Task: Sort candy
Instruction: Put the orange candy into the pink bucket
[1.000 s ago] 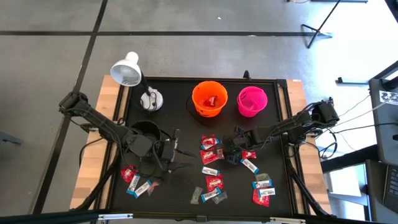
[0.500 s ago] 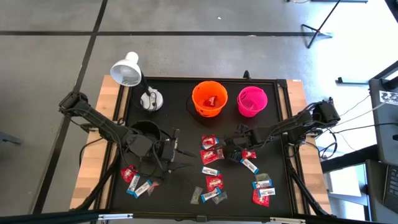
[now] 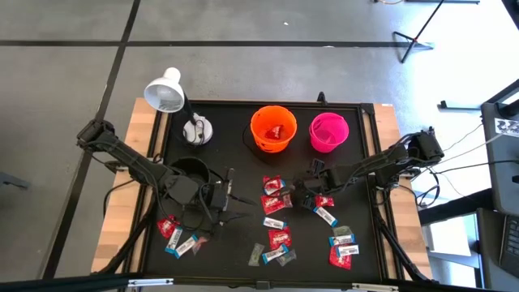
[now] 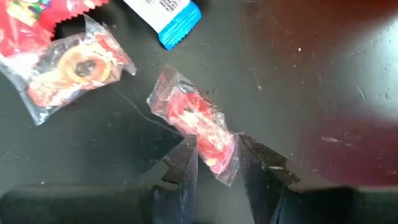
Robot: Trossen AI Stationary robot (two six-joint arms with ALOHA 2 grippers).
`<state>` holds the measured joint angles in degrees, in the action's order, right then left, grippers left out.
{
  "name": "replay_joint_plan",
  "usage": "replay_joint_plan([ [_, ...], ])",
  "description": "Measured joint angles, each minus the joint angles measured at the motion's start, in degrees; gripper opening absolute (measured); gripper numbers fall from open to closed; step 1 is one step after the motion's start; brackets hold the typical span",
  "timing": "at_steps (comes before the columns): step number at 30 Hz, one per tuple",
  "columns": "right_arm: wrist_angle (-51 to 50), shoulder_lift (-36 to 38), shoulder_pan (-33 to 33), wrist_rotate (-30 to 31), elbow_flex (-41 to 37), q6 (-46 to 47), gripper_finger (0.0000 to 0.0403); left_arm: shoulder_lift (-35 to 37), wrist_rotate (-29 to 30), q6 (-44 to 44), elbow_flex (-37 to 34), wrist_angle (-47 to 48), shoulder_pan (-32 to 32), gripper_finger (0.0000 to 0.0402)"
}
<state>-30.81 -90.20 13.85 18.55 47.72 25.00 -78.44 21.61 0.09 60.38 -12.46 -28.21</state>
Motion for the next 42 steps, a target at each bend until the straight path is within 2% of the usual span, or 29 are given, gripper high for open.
replay_joint_plan([
  [5, 0.3, -1.7, 0.0, 0.0, 0.0, -0.4, 0.0098, 0.0, 0.0, 1.1, 0.0, 0.0, 0.0, 0.0121],
  [14, 0.5, -4.0, 0.0, -0.5, 0.1, -0.4, 0.0013, 0.0, 0.0, 2.4, 0.0, 0.0, 0.0, 0.0121],
  [16, 0.2, -3.5, 0.1, -0.7, 0.1, -0.5, 0.0007, 0.0, 0.0, 2.4, 0.0, 0.0, 0.0, 0.0121],
  [21, -1.8, 0.2, 0.1, -1.8, 0.0, 0.0, 0.0003, 0.0, 0.0, 2.4, 0.0, 0.0, 0.0, 0.0121],
  [28, -2.8, 9.5, 0.1, -1.4, 0.0, 0.8, 0.0002, 0.0, 0.0, 2.4, 0.0, 0.0, 0.0, 0.0121],
  [30, -3.6, 12.9, 0.1, 0.8, 0.0, 0.8, 0.0002, 0.0, 0.0, 2.4, 0.0, 0.0, 0.0, 0.0121],
  [33, -5.6, 18.5, 0.0, 7.3, 0.0, 1.9, 0.0001, 0.0, 0.0, 2.5, 0.0, 0.0, 0.0, 0.0121],
  [39, -10.4, 28.3, -0.9, 27.1, 0.0, 6.5, 0.0001, 0.0, 0.0, 2.5, 0.0, -0.4, 0.0, 0.0121],
  [42, -12.9, 31.9, -5.1, 29.0, 0.0, 7.6, 0.0001, 0.0, 0.0, 2.5, 0.0, -0.5, 0.0, 0.0121],
])
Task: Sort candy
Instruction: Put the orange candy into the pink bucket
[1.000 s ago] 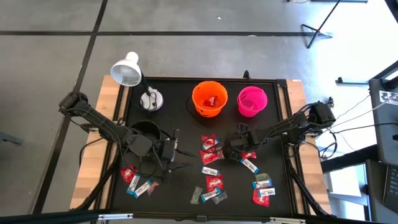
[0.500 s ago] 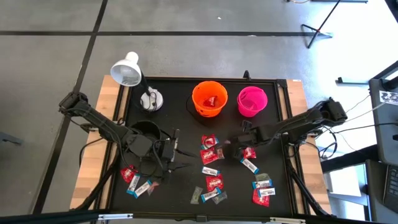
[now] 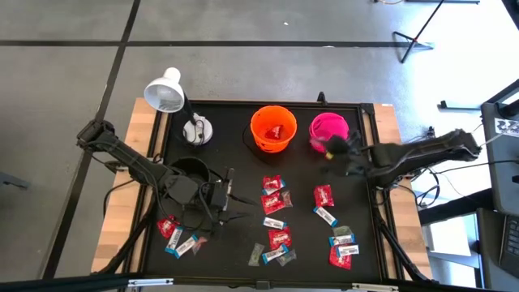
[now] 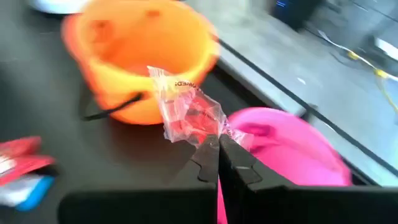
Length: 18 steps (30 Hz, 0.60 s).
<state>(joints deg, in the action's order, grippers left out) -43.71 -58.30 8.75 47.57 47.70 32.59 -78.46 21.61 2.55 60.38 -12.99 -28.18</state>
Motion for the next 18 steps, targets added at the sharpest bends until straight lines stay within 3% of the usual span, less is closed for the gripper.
replay_joint_plan([
  [10, -8.9, 2.9, -21.7, -9.2, 0.0, -1.0, 0.0008, 0.0, 0.0, -0.1, 0.0, 0.0, 0.2, 0.0121],
  [14, -8.5, 2.9, -26.7, -15.5, 0.0, -5.9, 0.0053, 0.0, 0.0, -0.1, 0.0, 0.0, 0.2, 0.0121],
  [18, -8.4, 2.9, -28.1, -15.7, 0.0, -6.3, 0.0120, 0.0, 0.0, -0.1, 0.0, 0.0, 0.2, 0.0121],
])
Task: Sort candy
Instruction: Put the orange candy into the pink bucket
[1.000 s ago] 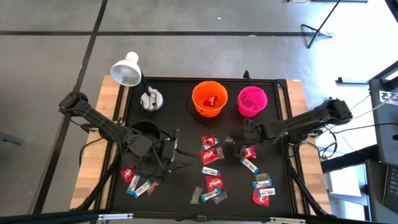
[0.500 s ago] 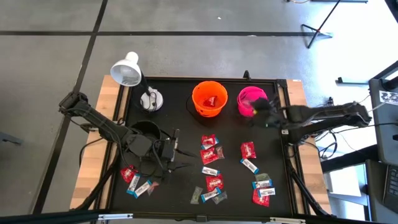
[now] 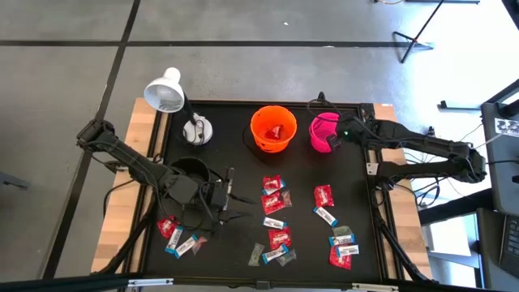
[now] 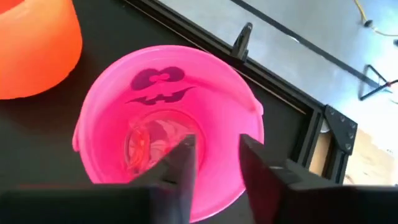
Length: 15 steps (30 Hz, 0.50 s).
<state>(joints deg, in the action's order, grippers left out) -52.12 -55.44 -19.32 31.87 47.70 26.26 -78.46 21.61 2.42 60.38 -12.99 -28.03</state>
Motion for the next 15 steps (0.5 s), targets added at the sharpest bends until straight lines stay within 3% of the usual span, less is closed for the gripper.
replay_joint_plan([
  [4, 1.7, 0.7, 0.2, -1.3, 0.0, -3.6, 0.0173, 0.0, 0.0, 0.0, 0.0, 0.0, 0.0, 0.0121],
  [7, 5.9, 2.2, 0.2, -8.7, 0.0, -6.3, 0.0191, 0.0, 0.0, 0.0, 0.0, 0.0, 0.0, 0.0121],
  [11, 13.6, 4.5, 1.9, -21.6, 0.0, -6.6, 0.0191, 0.0, 0.3, 0.0, 0.0, 0.0, 0.0, 0.0121],
  [15, 19.1, 4.5, 9.4, -22.5, 0.0, -5.3, 0.0174, 0.0, 0.4, 0.0, 0.0, 0.0, 0.2, 0.0121],
])
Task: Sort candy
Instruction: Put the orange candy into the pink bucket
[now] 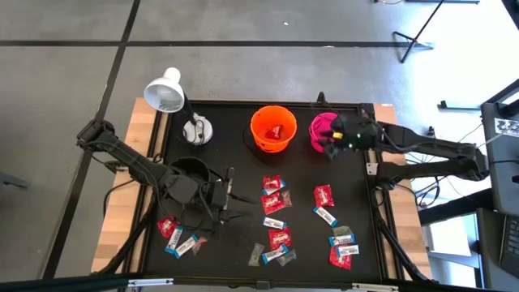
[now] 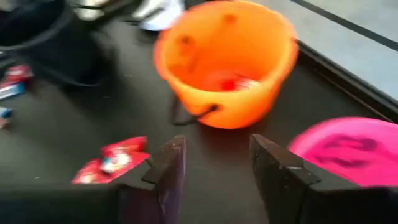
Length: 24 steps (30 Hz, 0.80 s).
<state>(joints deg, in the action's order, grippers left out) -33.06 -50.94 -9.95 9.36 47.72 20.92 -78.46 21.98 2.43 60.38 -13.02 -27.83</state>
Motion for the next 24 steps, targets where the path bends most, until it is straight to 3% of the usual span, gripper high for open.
replay_joint_plan([
  [7, 4.3, -4.8, 17.8, 7.7, 0.0, 3.7, 0.0152, 0.0, 0.4, -0.3, 0.0, -0.1, 0.1, 0.0121],
  [12, 7.2, -8.7, 26.9, 11.8, 0.0, 5.7, 0.0149, 0.0, 1.3, -1.5, 0.0, -1.1, 0.1, 0.0121],
  [24, 16.8, -15.8, 34.9, 15.2, 0.0, 5.8, 0.0149, 0.0, 1.4, -0.2, 0.0, -2.1, 0.2, 0.0121],
])
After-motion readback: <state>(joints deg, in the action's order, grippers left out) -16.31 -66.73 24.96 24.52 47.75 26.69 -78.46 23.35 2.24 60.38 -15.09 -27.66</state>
